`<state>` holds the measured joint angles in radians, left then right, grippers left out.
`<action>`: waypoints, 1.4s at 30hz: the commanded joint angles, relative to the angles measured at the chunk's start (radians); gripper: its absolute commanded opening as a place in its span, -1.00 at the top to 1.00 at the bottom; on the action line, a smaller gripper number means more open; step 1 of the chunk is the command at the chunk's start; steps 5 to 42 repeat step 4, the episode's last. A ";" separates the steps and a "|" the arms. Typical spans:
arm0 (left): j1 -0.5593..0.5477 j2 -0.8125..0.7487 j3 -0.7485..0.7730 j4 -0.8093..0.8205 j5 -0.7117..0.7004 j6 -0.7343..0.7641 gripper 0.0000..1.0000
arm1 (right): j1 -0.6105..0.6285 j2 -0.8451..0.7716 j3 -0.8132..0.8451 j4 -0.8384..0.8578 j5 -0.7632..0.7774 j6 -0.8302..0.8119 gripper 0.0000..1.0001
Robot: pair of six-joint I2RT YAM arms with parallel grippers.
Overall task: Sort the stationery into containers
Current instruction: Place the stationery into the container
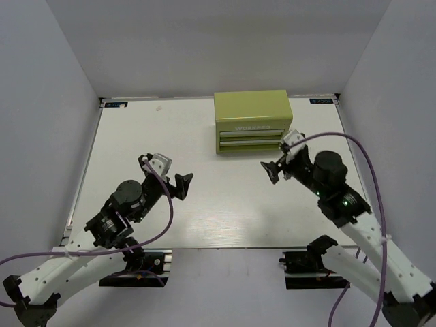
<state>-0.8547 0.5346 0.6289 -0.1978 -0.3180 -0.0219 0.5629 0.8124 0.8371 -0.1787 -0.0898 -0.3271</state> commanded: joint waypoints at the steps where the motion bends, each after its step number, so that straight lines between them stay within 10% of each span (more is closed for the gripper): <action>1: 0.002 0.021 -0.003 0.014 0.053 0.010 -0.99 | -0.003 -0.145 -0.081 0.048 0.085 0.152 -0.81; 42: 0.002 0.030 -0.003 0.014 0.063 0.019 -0.99 | -0.011 -0.220 -0.151 0.079 0.128 0.154 -0.81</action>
